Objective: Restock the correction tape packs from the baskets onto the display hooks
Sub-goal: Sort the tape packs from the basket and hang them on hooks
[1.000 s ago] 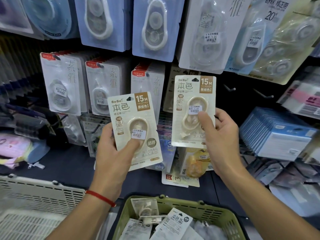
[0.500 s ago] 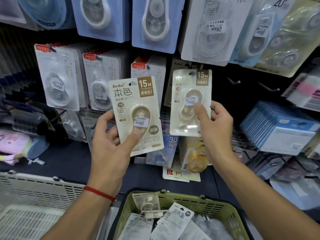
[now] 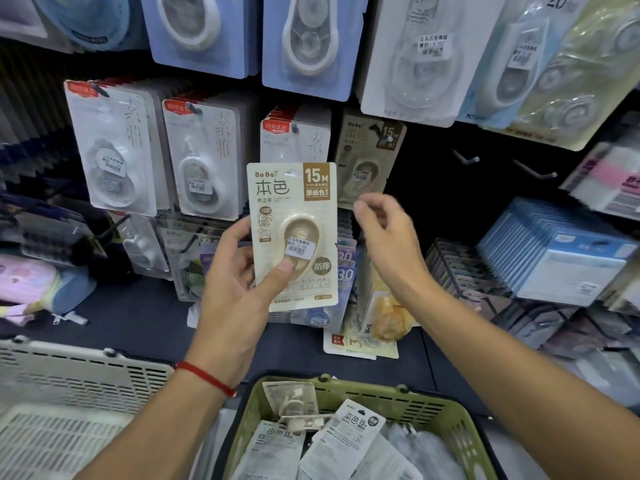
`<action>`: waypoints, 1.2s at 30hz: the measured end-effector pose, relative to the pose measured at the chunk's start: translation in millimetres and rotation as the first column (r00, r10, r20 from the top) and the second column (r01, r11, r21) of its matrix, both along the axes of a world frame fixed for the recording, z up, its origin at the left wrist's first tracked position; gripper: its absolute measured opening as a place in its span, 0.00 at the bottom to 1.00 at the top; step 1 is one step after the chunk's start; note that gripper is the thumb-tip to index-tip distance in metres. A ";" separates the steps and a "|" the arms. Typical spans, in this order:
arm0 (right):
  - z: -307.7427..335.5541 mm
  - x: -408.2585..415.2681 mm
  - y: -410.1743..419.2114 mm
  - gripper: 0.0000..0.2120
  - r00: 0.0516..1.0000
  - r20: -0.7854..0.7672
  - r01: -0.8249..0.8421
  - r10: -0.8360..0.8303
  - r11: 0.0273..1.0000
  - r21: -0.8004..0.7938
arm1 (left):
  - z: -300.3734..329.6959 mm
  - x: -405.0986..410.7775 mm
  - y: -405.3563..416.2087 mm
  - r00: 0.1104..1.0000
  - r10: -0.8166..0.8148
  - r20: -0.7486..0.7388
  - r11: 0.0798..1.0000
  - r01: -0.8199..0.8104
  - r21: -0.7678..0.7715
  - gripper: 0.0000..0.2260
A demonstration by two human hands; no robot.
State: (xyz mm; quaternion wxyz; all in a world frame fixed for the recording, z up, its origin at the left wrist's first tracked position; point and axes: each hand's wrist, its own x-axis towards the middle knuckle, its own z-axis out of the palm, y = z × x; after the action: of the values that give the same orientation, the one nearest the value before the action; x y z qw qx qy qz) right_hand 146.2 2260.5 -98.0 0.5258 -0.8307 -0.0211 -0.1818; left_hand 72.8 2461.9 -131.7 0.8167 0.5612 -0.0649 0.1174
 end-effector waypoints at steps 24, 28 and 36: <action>22.2 -59.9 -13.7 0.15 0.984 0.172 -0.016 -0.044 0.944 0.331 | 18.0 -1.9 -19.8 0.961 -0.257 0.103 0.946 0.229 0.228 0.21; 13.1 -32.3 -12.4 0.15 0.983 0.151 0.048 -0.102 0.945 0.325 | 14.6 9.7 -13.8 0.966 0.019 0.258 0.789 -0.173 0.590 0.19; 3.7 54.5 -29.5 0.28 0.962 0.049 0.272 -0.270 0.915 -0.296 | -7.4 34.8 -6.2 0.932 -0.001 0.363 0.310 -0.345 0.886 0.34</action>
State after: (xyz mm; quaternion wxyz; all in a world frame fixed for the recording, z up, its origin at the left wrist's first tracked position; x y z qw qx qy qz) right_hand 200.7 2231.0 -94.3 0.3631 -0.8952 0.0650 -0.2502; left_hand 107.6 2455.6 -139.1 0.3034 0.9073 -0.1809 0.2281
